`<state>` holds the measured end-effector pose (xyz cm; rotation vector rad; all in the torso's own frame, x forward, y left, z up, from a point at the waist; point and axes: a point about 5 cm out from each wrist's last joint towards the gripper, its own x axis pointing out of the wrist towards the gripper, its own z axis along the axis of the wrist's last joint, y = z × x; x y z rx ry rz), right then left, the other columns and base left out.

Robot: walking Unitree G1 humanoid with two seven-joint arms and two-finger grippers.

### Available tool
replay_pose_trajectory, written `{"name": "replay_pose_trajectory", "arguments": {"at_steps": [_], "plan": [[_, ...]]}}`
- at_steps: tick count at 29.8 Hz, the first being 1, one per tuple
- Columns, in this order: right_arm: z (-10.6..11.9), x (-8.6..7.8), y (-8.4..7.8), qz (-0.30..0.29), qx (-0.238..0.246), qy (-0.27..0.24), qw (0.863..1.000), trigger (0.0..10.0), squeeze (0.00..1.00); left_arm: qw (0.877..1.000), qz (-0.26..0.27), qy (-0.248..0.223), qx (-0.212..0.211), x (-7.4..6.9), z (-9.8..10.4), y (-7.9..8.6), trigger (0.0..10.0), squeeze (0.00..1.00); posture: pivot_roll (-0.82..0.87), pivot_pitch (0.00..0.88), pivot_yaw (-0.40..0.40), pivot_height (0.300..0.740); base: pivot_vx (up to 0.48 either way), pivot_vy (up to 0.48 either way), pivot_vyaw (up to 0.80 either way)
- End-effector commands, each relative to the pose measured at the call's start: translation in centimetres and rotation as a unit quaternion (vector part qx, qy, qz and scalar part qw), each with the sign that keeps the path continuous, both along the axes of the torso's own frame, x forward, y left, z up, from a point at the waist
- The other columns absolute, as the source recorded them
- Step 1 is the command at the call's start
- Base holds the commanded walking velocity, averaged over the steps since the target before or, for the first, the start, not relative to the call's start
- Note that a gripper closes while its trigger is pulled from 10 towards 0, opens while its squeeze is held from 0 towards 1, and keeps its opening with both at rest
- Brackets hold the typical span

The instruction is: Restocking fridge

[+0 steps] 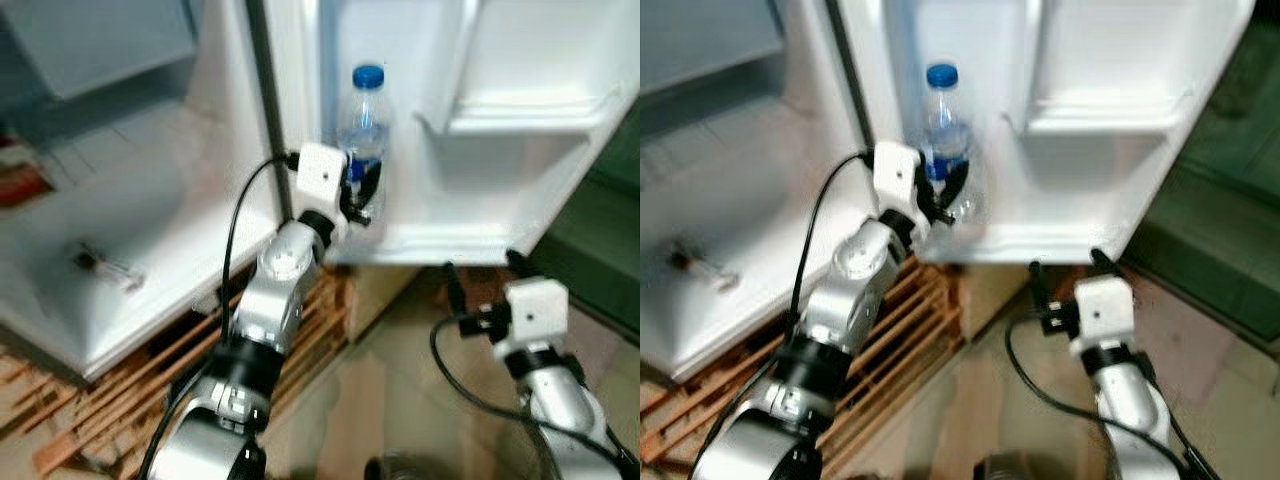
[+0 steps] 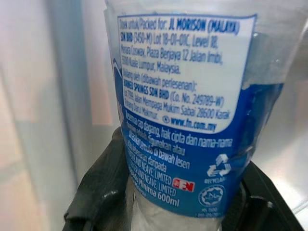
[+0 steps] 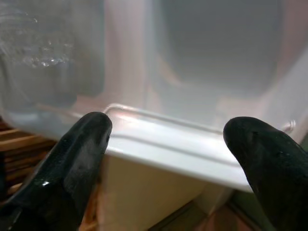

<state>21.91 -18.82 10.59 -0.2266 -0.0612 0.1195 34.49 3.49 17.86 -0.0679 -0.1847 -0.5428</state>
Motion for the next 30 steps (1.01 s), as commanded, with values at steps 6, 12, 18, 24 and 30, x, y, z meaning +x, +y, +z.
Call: {"name": "replay_pose_trajectory", "arguments": {"at_steps": [6, 12, 18, 24, 30], "plan": [[0.4, 0.3, 0.0, -0.011, 0.004, -0.004, 1.0, 10.0, 0.0, 0.998, -0.024, -0.048, 0.025, 1.2, 1.6, -1.0, 10.0, 0.0, -0.26, 0.021, 0.061, 0.726, 0.0, 0.0, 0.0], [0.5, 0.3, 0.1, -0.007, 0.003, -0.005, 1.0, 10.0, 0.0, 0.997, -0.033, -0.05, 0.039, 1.7, 1.4, -1.9, 10.0, 0.0, -0.27, 0.026, 0.063, 0.726, 0.0, 0.0, 0.0], [0.4, 0.0, 0.1, -0.011, 0.002, -0.002, 1.0, 10.0, 0.0, 0.997, -0.036, -0.054, 0.036, 1.7, 1.1, -2.7, 10.0, 0.0, -0.27, 0.04, 0.066, 0.726, 0.0, 0.0, 0.0], [0.5, -0.2, 0.1, -0.012, 0.002, -0.001, 1.0, 10.0, 0.0, 0.997, -0.034, -0.067, 0.032, 1.7, 0.7, -2.7, 10.0, 0.0, -0.28, 0.053, 0.066, 0.726, 0.0, 0.0, 0.0], [0.6, -0.2, 0.1, -0.014, 0.003, 0.0, 1.0, 10.0, 0.0, 0.995, -0.028, -0.083, 0.046, 1.6, 0.2, -2.3, 10.0, 0.0, -0.29, 0.061, 0.068, 0.726, 0.0, 0.0, 0.0]]}}
